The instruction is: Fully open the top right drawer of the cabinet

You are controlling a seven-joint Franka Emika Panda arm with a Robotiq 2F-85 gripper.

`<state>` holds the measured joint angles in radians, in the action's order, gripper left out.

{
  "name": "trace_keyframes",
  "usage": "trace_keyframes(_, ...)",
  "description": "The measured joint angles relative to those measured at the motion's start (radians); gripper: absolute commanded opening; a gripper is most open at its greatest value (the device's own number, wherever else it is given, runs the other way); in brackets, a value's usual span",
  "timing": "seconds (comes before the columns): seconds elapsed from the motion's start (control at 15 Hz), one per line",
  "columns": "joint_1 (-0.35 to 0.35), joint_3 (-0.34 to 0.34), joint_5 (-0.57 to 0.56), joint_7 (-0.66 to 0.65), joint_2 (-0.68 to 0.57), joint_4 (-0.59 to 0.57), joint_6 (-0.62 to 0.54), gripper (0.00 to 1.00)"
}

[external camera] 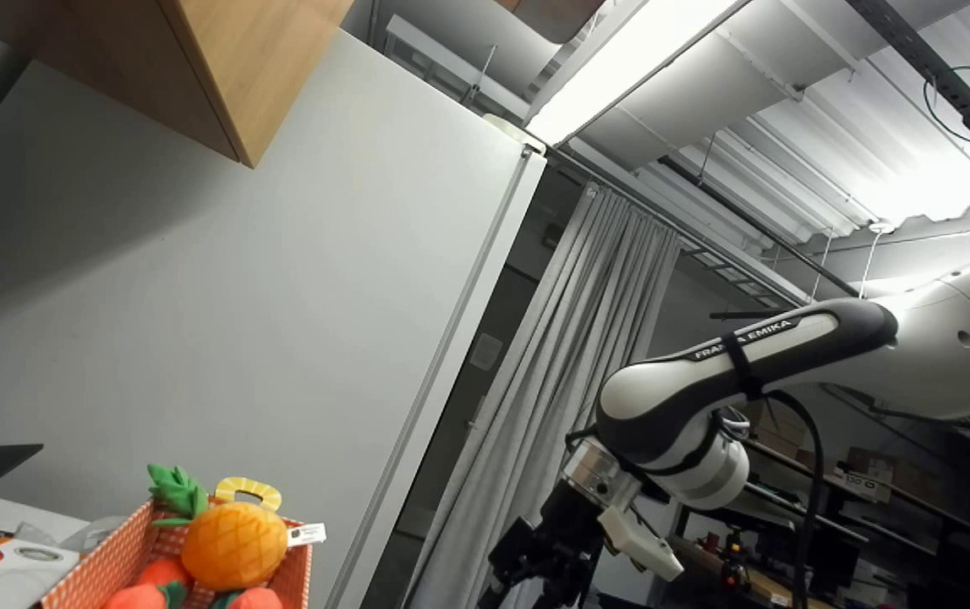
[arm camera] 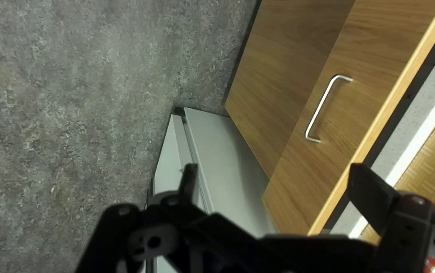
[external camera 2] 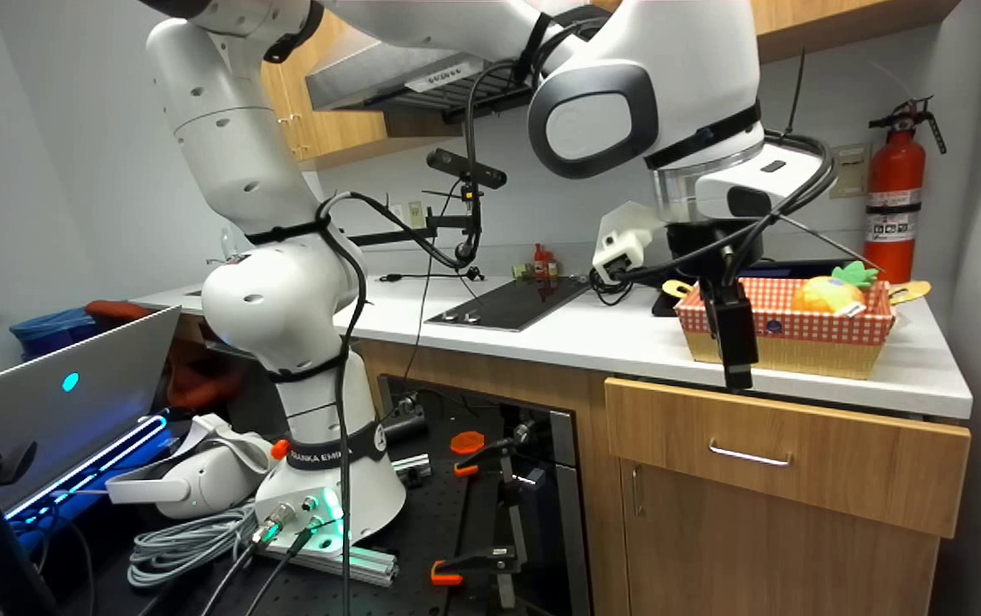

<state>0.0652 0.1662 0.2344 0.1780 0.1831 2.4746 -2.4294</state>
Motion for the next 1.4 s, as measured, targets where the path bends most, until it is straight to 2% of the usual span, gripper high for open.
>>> trace_keyframes(0.47, 0.005, 0.0, -0.003, 0.002, -0.01, -0.005, 0.0, 1.0)
trace_keyframes(0.73, 0.005, -0.004, 0.006, 0.002, -0.059, -0.003, -0.06, 1.0)
trace_keyframes(0.87, -0.003, -0.012, 0.046, 0.007, -0.093, -0.007, -0.098, 1.0)
trace_keyframes(1.4, -0.025, -0.096, 0.331, 0.104, -0.241, -0.079, -0.189, 1.0)
